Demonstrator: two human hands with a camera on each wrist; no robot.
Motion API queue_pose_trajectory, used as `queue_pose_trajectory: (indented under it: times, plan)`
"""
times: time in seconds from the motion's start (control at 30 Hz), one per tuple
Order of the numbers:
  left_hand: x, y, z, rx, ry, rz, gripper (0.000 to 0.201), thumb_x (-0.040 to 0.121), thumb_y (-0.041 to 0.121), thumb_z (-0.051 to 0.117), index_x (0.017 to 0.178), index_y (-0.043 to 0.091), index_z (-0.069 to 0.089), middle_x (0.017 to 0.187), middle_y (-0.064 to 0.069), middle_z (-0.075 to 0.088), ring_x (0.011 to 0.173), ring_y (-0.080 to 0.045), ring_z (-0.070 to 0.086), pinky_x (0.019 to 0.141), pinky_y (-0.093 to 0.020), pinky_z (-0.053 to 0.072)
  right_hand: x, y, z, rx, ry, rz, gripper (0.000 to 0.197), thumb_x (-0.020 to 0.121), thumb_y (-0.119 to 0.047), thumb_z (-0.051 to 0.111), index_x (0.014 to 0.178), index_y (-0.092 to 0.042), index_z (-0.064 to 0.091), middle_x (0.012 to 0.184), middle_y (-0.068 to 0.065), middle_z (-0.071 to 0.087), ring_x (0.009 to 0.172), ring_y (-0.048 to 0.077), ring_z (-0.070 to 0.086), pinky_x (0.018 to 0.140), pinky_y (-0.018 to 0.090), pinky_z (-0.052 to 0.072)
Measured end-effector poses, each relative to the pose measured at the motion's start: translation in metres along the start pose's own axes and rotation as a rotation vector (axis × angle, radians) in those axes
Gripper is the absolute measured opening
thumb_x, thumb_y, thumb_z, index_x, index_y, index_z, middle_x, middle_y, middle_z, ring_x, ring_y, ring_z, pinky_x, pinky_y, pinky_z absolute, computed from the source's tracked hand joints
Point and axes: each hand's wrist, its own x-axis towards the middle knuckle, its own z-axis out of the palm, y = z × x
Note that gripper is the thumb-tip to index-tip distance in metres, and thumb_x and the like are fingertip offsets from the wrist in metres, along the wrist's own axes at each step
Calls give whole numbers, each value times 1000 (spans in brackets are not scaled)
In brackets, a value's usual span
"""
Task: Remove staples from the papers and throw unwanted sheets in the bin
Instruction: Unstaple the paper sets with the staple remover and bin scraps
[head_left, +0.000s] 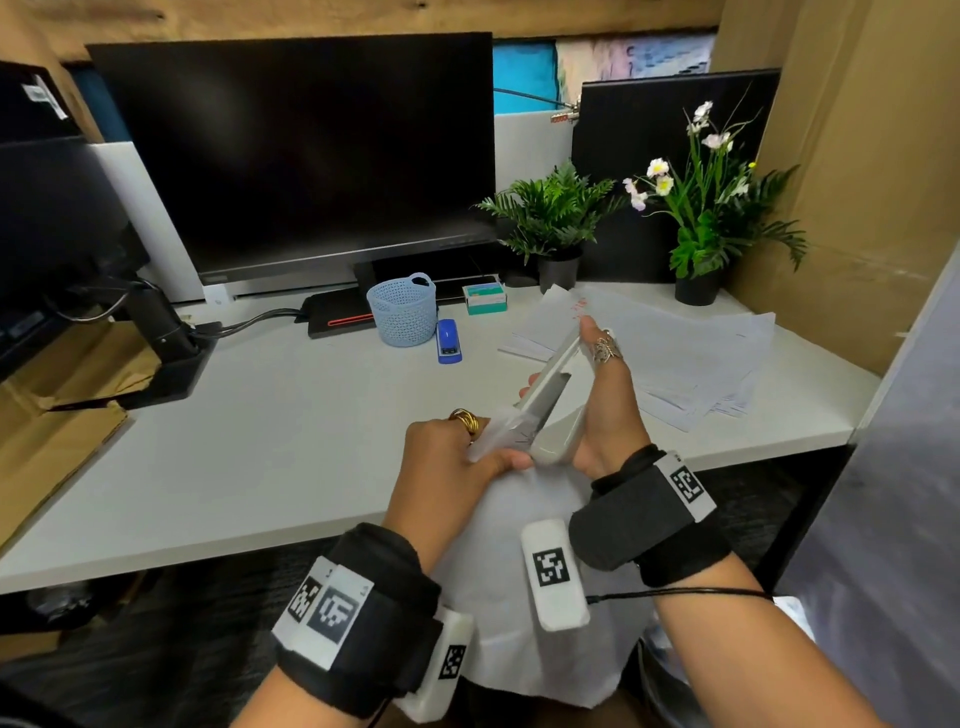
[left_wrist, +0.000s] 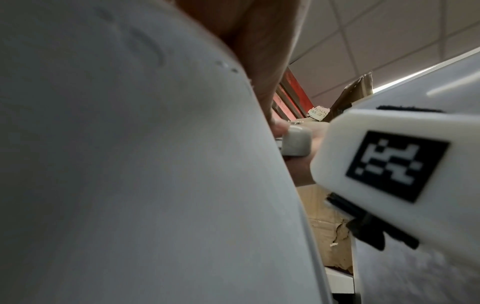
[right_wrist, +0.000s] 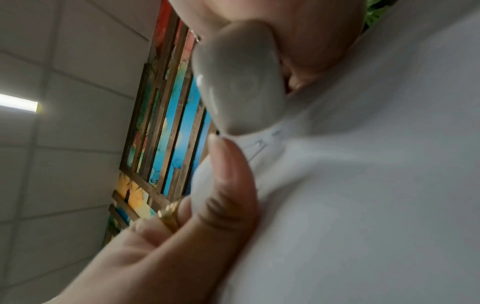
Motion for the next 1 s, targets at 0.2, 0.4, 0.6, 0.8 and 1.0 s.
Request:
queue_pose_trajectory:
  times: [0.2, 0.4, 0.6, 0.8, 1.0]
  plan:
    - [-2, -8, -1, -23, -12, 8, 62, 66, 53, 71, 52, -3, 50, 49, -11, 36, 53, -11, 29, 52, -22, 28, 3, 4, -9, -90, 98, -17, 56, 61, -67, 65, 104, -30, 58, 99, 10, 61, 98, 32, 60, 97, 50, 45]
    - [-4, -5, -5, -17, -6, 49, 51, 72, 32, 79, 45, 7, 43, 48, -5, 37, 51, -9, 31, 51, -19, 31, 3, 5, -7, -70, 88, -38, 40, 75, -63, 60, 96, -29, 59, 78, 8, 64, 77, 27, 63, 92, 45, 48]
    - [-9, -2, -3, -51, -44, 47, 47, 71, 24, 80, 43, 14, 43, 41, 8, 38, 47, -5, 37, 49, -14, 31, 2, 9, -9, -18, 116, -79, 40, 84, -57, 55, 96, -18, 55, 66, 8, 55, 58, 22, 58, 61, 33, 51]
    - [-12, 3, -1, 5, -99, -8, 46, 63, 29, 85, 50, 20, 42, 48, 8, 39, 46, 3, 45, 49, -10, 35, 2, 12, -11, -16, 92, -90, 46, 85, -56, 53, 105, -15, 55, 64, 8, 52, 56, 21, 57, 55, 29, 49]
    - [-13, 2, 5, 25, -37, 23, 54, 64, 34, 84, 49, 15, 35, 48, 6, 27, 45, -6, 31, 46, -16, 29, 0, 20, -12, -3, 73, -91, 57, 77, -60, 59, 104, -11, 54, 64, 7, 54, 57, 21, 57, 55, 29, 49]
